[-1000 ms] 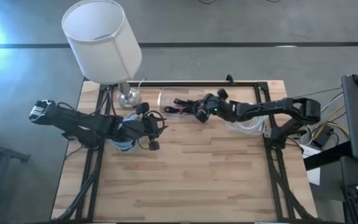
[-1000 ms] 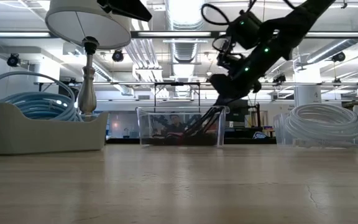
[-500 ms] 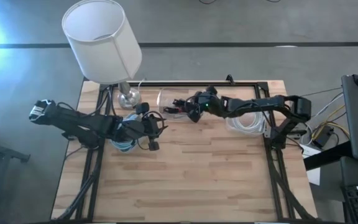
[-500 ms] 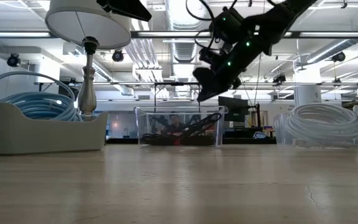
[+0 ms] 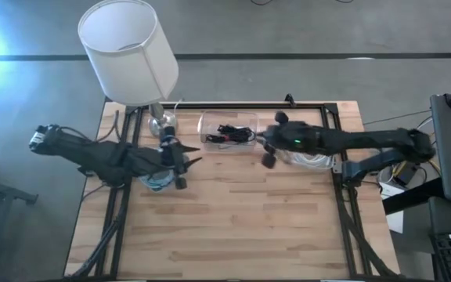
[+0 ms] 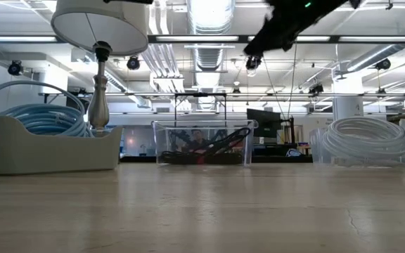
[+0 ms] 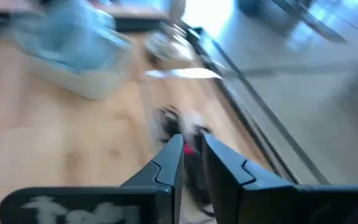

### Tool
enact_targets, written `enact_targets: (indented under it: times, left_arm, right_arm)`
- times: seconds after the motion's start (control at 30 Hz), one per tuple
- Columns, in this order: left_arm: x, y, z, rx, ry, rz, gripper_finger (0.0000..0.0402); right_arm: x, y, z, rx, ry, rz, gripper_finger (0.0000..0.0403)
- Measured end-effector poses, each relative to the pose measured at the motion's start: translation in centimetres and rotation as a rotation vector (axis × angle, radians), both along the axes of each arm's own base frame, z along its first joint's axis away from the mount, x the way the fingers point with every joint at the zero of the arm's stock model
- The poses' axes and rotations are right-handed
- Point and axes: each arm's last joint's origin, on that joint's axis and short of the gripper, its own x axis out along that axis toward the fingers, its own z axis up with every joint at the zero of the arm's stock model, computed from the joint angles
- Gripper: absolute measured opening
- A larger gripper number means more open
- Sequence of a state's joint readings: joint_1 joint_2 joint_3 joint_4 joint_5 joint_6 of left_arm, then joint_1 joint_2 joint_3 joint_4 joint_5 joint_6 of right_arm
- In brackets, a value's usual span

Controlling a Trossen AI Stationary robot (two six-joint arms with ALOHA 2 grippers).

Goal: Pick & Place USB Port
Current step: Return to Home Position

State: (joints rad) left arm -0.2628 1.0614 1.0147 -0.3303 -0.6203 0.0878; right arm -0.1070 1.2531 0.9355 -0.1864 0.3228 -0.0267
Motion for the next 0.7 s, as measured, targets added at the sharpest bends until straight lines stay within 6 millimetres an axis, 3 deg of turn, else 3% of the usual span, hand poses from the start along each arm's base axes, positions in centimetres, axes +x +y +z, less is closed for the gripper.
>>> enact_targets:
  times: [0.13,0.33,0.7]
  left_arm:
    - [-2.2,0.5,-0.9,-0.036,-0.056,-0.010,0.0126]
    - [-5.1,1.0,-4.3,-0.095,-0.137,-0.145,0.0126]
    - [-9.9,2.2,-8.9,-0.158,-0.422,-0.164,0.0126]
  right_arm:
    - [-2.9,1.7,0.3,0.026,-0.123,0.211,0.0049]
    - [-6.6,2.7,-2.0,0.045,-0.299,0.472,0.0043]
    - [-11.2,3.1,-5.6,0.052,-0.549,0.487,0.0043]
